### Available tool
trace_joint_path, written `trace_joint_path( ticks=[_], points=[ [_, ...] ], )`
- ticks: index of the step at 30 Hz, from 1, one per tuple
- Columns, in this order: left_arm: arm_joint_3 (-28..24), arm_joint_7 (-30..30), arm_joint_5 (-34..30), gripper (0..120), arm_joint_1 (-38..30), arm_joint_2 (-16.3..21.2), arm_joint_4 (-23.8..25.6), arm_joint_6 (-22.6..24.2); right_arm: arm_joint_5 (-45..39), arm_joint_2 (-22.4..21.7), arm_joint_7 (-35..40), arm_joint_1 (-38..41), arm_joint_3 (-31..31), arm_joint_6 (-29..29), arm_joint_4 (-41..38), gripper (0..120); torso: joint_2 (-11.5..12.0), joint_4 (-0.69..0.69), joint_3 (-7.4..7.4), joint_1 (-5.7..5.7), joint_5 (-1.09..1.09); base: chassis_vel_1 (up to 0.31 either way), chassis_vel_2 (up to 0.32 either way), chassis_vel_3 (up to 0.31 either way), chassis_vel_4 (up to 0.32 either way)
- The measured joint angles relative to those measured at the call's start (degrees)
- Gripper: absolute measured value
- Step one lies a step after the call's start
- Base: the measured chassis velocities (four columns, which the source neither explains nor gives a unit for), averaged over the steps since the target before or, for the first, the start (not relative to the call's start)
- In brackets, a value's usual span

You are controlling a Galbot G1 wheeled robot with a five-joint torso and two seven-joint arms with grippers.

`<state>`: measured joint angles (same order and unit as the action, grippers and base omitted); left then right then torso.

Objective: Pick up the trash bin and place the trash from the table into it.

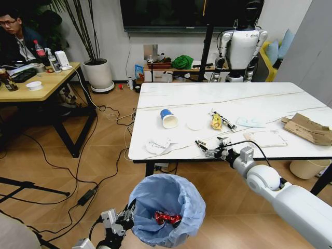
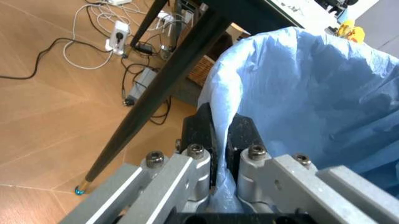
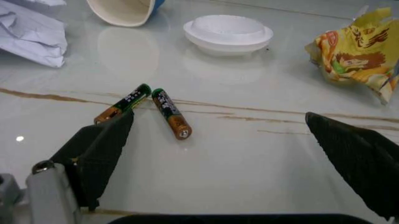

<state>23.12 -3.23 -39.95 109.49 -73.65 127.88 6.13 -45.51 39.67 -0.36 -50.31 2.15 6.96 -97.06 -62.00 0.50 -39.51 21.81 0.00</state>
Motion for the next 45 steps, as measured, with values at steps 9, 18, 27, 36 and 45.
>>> trace_joint_path(
  ticks=[9,18,27,36,45],
  points=[
    [0.06,-0.03,-0.59,1,-0.33,0.34,-0.27,-0.04,-2.19,-0.81,0.23,0.99,1.84,0.72,-0.57,72,0.0,-0.01,0.0,0.0,0.0,0.0,0.0,0.0,0.0],
    [0.19,-0.13,-0.89,1,-0.4,0.46,-0.26,-0.04,-3.4,-1.99,-0.08,0.1,2.06,0.89,-1.27,40,-0.01,-0.01,0.01,-0.01,-0.01,0.0,0.0,0.0,0.0],
    [0.1,-0.16,-0.88,1,-0.53,0.21,-0.4,-0.04,-3.46,-2.53,-0.17,-0.98,2.03,0.9,-2.04,7,-0.02,0.01,0.01,-0.01,-0.01,0.0,0.0,0.0,0.0],
    [-0.1,-0.2,-0.85,1,-0.69,0.4,-0.38,-0.04,-3.42,-2.33,0.01,-0.9,2.1,0.9,-2.19,0,-0.01,0.03,0.0,-0.01,0.0,0.0,0.0,0.0,0.0],
    [-4.97,-0.93,0.2,1,-2.77,0.1,-1.07,-0.03,-6.63,-7.23,-0.41,-5.26,-10.08,0.93,-12.06,0,0.04,0.0,-0.03,0.03,0.03,0.0,0.0,0.0,0.0]
  ],
)
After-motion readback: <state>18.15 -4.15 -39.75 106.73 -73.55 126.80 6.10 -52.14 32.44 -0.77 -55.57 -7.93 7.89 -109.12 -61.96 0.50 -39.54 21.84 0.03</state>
